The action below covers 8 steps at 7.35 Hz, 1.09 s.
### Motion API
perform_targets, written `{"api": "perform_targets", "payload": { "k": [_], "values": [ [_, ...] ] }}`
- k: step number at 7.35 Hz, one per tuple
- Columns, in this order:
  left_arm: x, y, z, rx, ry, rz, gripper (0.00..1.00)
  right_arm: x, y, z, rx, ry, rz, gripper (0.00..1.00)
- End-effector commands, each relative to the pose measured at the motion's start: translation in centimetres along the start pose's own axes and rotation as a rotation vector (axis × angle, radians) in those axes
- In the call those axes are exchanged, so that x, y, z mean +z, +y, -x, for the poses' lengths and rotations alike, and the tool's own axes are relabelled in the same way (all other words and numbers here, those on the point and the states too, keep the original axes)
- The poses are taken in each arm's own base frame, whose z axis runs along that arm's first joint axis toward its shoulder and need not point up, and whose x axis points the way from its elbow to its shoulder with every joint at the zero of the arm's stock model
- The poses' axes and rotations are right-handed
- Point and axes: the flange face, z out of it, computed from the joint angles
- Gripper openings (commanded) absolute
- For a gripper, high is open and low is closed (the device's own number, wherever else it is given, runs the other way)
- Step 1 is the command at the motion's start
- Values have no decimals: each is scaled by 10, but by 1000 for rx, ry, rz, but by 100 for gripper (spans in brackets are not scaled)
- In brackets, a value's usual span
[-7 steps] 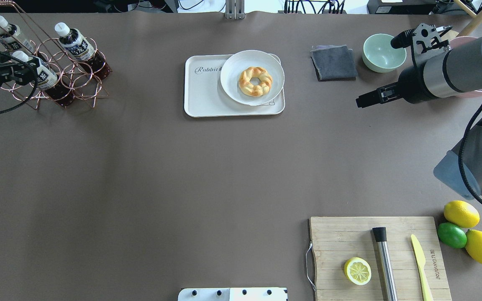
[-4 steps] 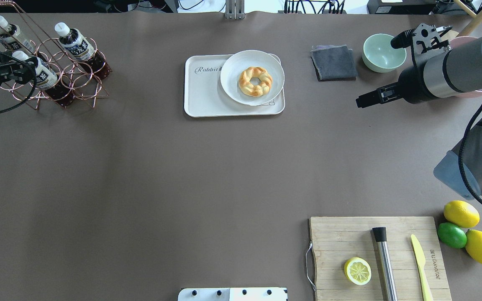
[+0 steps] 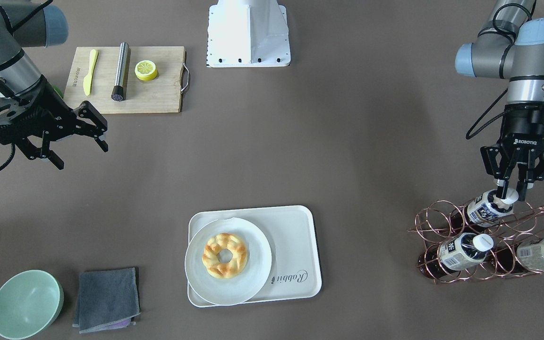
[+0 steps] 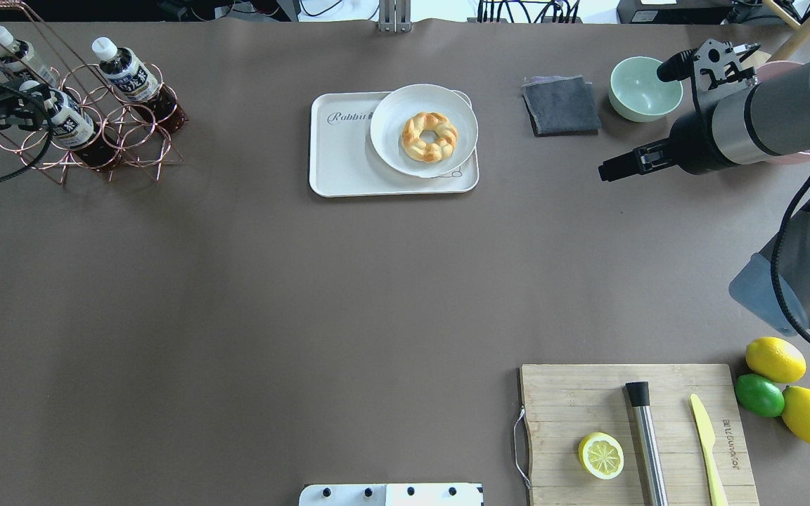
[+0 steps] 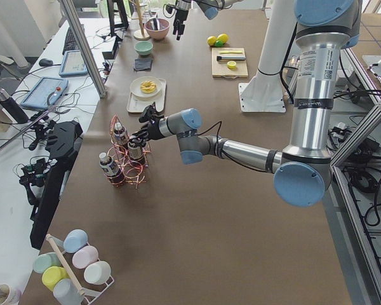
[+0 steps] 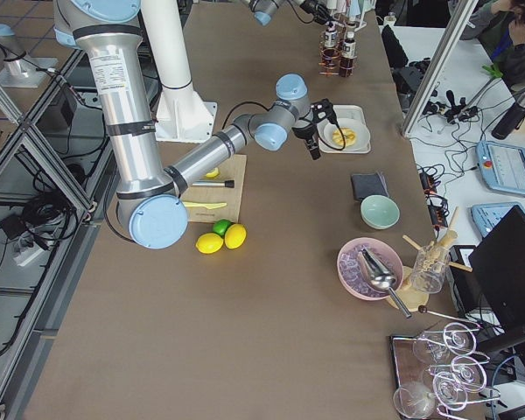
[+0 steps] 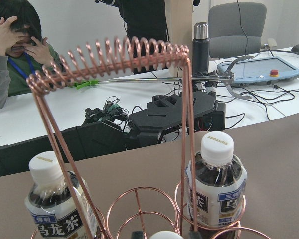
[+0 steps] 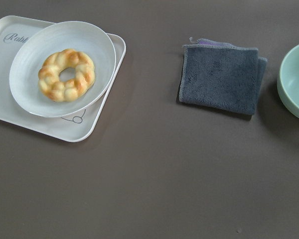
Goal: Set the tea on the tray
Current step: 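Close the left gripper around a tea bottle in the copper rack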
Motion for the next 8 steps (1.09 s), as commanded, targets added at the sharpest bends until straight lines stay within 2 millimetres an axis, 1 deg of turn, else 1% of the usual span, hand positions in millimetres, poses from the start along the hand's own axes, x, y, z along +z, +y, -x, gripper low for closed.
{"api": "perform_targets", "payload": {
  "k": [1, 2, 3, 4, 5, 6, 7, 8],
  "values": [
    [-10, -25, 25, -22, 18, 4, 0, -1, 0, 1, -1, -1, -1, 100],
    [-17, -42, 44, -39, 23, 7, 0, -2, 0, 1, -2, -2, -3, 100],
    [-31, -63, 45, -47, 47, -9, 0, -2, 0, 1, -2, -2, -3, 100],
    [-44, -80, 41, -51, 56, -13, 0, -4, 1, 2, -3, -4, -5, 100],
    [-60, -92, 37, -54, 73, -11, 0, -4, 1, 2, -3, -4, -5, 100],
    [-73, -105, 42, -60, 95, -11, 0, -4, 2, 1, -3, -4, -5, 100],
    [-85, -119, 59, -75, 112, 12, 0, -4, 3, 0, -2, -2, -3, 100],
    [-107, -142, 68, -94, 137, 46, 0, -5, 3, 1, -2, -3, -4, 100]
  ]
}}
